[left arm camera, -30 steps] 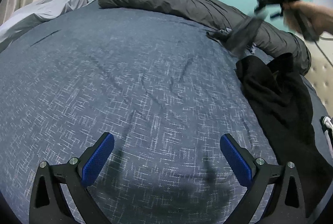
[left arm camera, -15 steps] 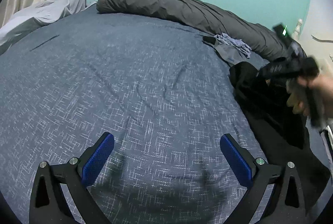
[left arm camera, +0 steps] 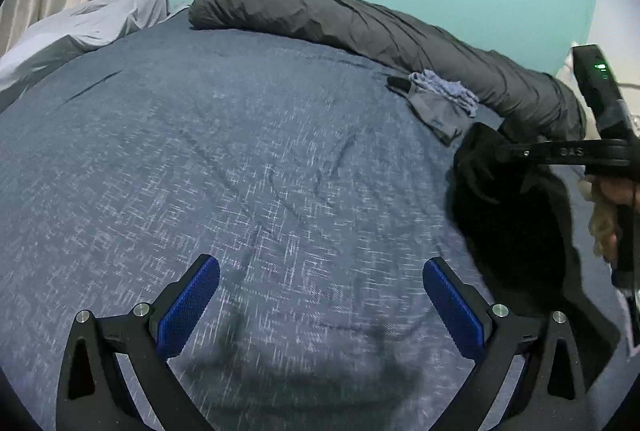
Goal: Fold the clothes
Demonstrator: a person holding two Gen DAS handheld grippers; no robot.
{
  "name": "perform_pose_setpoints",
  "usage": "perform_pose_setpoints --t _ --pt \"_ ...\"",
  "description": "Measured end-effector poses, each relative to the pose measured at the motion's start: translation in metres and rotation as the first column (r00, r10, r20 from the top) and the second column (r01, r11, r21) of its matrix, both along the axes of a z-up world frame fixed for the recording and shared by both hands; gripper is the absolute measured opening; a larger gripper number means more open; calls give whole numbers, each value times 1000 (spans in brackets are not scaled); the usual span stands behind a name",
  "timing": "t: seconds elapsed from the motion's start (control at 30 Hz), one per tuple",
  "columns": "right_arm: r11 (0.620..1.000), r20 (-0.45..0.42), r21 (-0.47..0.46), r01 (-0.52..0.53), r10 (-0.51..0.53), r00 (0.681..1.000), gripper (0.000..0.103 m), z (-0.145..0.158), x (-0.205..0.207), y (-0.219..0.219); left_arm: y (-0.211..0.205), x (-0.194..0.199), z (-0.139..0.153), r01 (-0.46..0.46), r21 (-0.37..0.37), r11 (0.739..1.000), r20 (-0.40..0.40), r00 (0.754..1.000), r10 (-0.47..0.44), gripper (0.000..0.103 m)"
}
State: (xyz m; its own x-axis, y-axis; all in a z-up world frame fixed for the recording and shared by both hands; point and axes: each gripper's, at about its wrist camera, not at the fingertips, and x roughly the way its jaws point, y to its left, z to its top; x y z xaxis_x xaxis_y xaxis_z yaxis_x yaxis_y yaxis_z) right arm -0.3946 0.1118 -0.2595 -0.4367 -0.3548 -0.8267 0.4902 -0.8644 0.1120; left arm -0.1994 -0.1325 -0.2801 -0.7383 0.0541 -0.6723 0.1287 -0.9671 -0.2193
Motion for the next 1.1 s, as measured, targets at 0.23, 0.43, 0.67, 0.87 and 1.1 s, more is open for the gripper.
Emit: perform_pose_setpoints --t 0.23,0.43,0.67,0.87,1.1 --pt "994 -37 -56 -90 88 995 3 58 75 -35 -17 47 68 -6 -22 1000 -48 999 5 103" --pt "981 -41 -76 -179 176 984 3 76 146 -64 -37 92 121 -31 -43 999 -93 995 27 103" --pt "937 -14 -153 -313 314 949 1 81 218 -92 -49 132 151 -41 -67 997 -92 995 35 103" --pt "951 12 -108 -288 291 957 1 62 236 -99 -47 146 151 -37 -69 997 -81 996 32 103" --pt "993 36 -71 -97 100 994 1 41 217 -36 -36 128 128 -8 -58 998 -29 1000 6 103"
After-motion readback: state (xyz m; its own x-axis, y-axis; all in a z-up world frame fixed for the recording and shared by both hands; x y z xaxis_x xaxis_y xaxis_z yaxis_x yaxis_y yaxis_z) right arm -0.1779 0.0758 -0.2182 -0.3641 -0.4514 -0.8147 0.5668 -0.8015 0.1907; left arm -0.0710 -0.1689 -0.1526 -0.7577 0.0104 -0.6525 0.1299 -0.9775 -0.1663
